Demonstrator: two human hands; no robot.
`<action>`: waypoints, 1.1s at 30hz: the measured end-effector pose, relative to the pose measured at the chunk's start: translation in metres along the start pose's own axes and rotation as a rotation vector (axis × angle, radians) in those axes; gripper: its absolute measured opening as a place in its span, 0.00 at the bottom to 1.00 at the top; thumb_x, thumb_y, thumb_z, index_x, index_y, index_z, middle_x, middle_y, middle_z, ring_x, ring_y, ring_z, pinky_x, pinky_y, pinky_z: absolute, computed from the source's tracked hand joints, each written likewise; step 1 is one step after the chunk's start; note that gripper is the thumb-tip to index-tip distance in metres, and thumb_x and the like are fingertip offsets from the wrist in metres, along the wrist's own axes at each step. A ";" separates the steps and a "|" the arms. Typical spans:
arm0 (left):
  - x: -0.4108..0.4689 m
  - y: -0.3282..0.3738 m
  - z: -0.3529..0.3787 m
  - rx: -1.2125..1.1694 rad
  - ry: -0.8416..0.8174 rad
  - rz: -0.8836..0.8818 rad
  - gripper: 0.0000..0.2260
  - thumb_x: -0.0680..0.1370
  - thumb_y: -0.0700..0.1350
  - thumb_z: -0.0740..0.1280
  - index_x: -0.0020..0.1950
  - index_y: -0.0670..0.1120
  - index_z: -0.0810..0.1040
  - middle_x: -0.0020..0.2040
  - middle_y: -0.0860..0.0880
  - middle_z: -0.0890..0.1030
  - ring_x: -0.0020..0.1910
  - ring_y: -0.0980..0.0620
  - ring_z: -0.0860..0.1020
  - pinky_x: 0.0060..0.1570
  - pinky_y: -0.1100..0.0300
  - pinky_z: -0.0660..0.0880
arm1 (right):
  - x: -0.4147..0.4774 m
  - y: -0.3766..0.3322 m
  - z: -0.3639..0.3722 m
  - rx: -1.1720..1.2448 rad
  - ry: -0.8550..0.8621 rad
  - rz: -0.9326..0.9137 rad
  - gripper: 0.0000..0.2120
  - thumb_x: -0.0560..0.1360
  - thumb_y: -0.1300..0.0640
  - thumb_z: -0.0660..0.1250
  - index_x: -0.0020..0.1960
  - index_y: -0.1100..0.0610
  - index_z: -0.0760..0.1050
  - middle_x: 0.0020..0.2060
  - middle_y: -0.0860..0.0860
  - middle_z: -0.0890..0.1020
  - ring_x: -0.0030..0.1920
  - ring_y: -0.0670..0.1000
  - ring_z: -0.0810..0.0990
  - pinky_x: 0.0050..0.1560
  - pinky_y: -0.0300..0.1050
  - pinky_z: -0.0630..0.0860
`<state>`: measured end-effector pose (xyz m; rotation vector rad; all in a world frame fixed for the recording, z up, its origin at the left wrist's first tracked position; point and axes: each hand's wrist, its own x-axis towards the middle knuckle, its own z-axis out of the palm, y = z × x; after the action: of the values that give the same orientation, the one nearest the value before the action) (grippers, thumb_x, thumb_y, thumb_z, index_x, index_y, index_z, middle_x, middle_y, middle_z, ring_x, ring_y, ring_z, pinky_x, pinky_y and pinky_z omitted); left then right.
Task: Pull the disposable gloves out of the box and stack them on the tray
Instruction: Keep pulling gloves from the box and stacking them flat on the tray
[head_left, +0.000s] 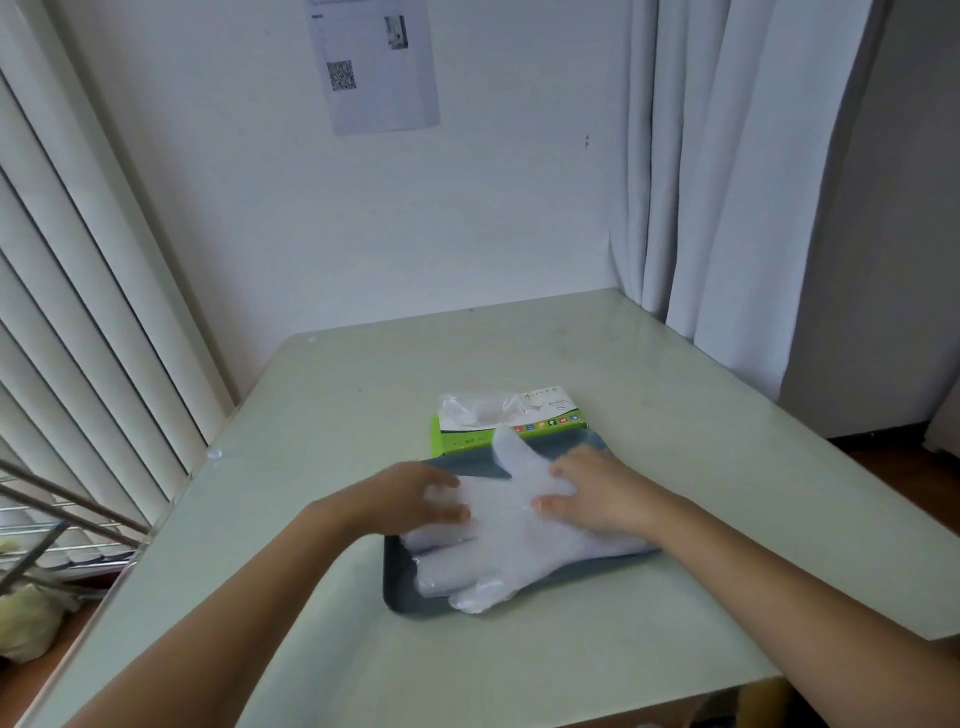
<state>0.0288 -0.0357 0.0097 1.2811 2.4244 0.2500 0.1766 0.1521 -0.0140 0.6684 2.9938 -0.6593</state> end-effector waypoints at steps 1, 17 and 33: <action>0.004 -0.004 -0.006 -0.048 0.079 -0.013 0.20 0.77 0.56 0.67 0.67 0.53 0.74 0.63 0.53 0.76 0.61 0.52 0.75 0.61 0.61 0.69 | 0.004 -0.002 -0.005 0.049 0.111 -0.008 0.24 0.75 0.42 0.66 0.65 0.55 0.72 0.65 0.51 0.69 0.67 0.53 0.68 0.66 0.49 0.66; 0.108 -0.045 -0.005 -0.361 0.318 -0.144 0.26 0.74 0.52 0.72 0.70 0.46 0.70 0.64 0.48 0.75 0.61 0.49 0.73 0.54 0.62 0.67 | 0.123 -0.042 -0.014 0.152 0.243 -0.207 0.25 0.66 0.43 0.76 0.56 0.53 0.74 0.54 0.48 0.70 0.59 0.49 0.68 0.58 0.43 0.68; 0.120 -0.064 0.000 -0.656 0.267 -0.096 0.23 0.76 0.40 0.71 0.70 0.51 0.72 0.68 0.51 0.73 0.68 0.53 0.70 0.62 0.63 0.69 | 0.143 -0.059 -0.031 0.440 0.398 -0.127 0.10 0.77 0.59 0.64 0.37 0.57 0.74 0.38 0.51 0.80 0.42 0.53 0.78 0.42 0.41 0.73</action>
<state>-0.0808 0.0267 -0.0417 0.8682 2.2899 1.1392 0.0248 0.1742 0.0247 0.6939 3.2950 -1.3704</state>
